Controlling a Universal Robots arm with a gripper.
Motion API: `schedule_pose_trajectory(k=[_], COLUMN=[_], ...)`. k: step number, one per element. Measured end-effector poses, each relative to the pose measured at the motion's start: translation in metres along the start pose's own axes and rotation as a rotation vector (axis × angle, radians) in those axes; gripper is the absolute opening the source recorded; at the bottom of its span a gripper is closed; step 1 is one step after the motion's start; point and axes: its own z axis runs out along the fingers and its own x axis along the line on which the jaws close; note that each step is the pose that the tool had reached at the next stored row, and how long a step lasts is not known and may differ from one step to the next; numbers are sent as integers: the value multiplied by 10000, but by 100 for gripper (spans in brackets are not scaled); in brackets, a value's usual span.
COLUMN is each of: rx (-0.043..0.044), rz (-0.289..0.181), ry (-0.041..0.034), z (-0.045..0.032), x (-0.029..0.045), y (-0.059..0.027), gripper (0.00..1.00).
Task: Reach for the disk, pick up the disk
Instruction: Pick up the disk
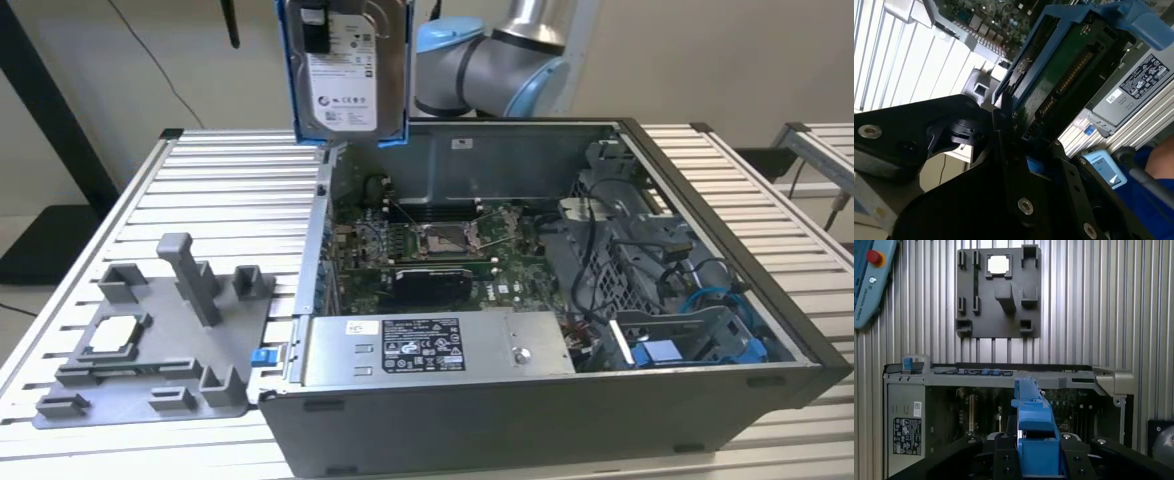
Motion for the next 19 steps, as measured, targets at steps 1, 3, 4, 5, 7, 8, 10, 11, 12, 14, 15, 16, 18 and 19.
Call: schedule_pose_trajectory(k=[1, 3, 4, 5, 7, 8, 10, 11, 12, 14, 15, 16, 18, 19], rx=[1, 1, 0, 0, 1, 1, 0, 0, 0, 0, 0, 1, 1, 0], rz=[1, 0, 0, 2, 0, 1, 1, 1, 2, 0, 2, 0, 1, 1], ry=[-1, -1, -1, -1, -1, -1, 0, -1, 0, -1, 0, -1, -1, -1], z=[-1, -5, -8, -10, -13, -15, -19, -21, -23, -27, -29, -30, -33, -35], x=[-1, -2, -2, -3, -4, -4, -5, -6, -7, -8, -8, -9, -9, -10], y=[-47, -136, -184, -230, -320, -364, -455, -501, -547, -637, -680, -722, -788, -823], gripper=[0, 0, 0, 0, 0, 0, 0, 0, 0, 0, 0, 0, 0, 0])
